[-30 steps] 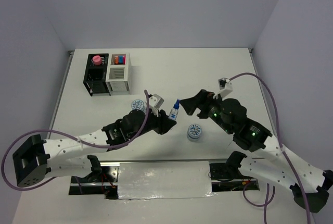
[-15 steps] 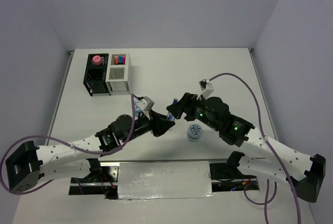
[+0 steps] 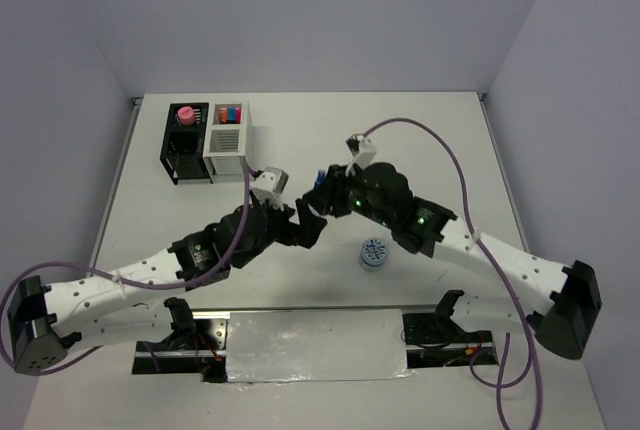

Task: Sort the stationery into containers
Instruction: Place the stationery in the storage box.

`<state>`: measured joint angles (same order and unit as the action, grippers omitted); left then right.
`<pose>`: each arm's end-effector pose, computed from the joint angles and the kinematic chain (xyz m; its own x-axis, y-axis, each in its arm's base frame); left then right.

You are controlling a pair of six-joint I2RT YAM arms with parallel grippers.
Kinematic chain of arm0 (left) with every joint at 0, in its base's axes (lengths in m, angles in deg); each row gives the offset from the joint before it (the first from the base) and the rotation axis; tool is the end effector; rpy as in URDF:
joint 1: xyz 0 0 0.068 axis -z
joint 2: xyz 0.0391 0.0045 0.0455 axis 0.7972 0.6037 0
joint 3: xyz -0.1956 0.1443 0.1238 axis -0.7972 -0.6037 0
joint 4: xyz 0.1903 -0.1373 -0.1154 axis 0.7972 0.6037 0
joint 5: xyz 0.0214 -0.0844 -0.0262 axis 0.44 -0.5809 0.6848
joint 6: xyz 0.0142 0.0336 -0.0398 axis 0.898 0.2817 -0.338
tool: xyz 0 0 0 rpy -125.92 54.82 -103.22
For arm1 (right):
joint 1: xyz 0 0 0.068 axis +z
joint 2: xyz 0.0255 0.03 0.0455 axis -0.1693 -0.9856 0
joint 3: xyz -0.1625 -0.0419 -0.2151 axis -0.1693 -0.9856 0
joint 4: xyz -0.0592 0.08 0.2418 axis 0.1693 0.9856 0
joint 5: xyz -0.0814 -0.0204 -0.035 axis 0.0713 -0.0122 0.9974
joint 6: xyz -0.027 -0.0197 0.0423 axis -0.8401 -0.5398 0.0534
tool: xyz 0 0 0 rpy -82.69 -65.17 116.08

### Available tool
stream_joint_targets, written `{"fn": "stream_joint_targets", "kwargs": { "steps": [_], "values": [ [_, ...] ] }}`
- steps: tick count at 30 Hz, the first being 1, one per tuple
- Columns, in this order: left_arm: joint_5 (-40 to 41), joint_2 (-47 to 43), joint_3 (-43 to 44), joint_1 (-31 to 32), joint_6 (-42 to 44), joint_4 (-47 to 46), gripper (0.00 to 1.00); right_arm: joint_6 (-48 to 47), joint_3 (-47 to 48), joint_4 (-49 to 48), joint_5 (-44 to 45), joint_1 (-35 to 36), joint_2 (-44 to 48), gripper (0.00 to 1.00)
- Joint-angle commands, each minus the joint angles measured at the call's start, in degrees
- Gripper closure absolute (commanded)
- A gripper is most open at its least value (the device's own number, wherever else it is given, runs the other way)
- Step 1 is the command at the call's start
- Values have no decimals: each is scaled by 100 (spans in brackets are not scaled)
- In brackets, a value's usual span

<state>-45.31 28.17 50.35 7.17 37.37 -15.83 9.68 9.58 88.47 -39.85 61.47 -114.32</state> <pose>0.1245 -0.1950 0.2940 -0.4604 -0.3175 -0.8290 0.5109 0.6690 -0.5399 0.1522 0.1904 0.3168 -0.6049 0.2069 -0.7689 -0.4928 0.6612 0.5656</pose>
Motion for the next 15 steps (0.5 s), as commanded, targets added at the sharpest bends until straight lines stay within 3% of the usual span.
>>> {"fn": "stream_joint_targets", "kwargs": {
  "steps": [1,3,4,7,9,10,13,15],
  "values": [
    [2245,-174,1082,-18,-1001,3492,1,-592,1055,-576,45,-512,-712,100],
    [2966,-261,1698,-26,-1959,4769,1,-819,1651,-909,18,-681,-1369,100],
    [3153,-322,2021,-26,-2528,5836,1,-899,1855,-980,44,-742,-1608,100],
    [3697,-674,2471,-26,-3130,7230,1,-1339,2768,-1357,36,-769,-2671,100],
    [3831,-902,2630,-35,-3018,7507,1,-1470,3478,-1674,-218,-787,-3260,100],
    [3840,-973,2744,-35,-2495,7526,1,-1593,3700,-1788,-306,-787,-3811,100],
    [3734,-1280,2693,-44,-1098,6886,1,-1734,4570,-2149,-719,-769,-4779,100],
    [3962,-1534,2597,-44,-970,6752,1,-1761,5193,-2298,-747,-769,-5194,100]
  ]
}}
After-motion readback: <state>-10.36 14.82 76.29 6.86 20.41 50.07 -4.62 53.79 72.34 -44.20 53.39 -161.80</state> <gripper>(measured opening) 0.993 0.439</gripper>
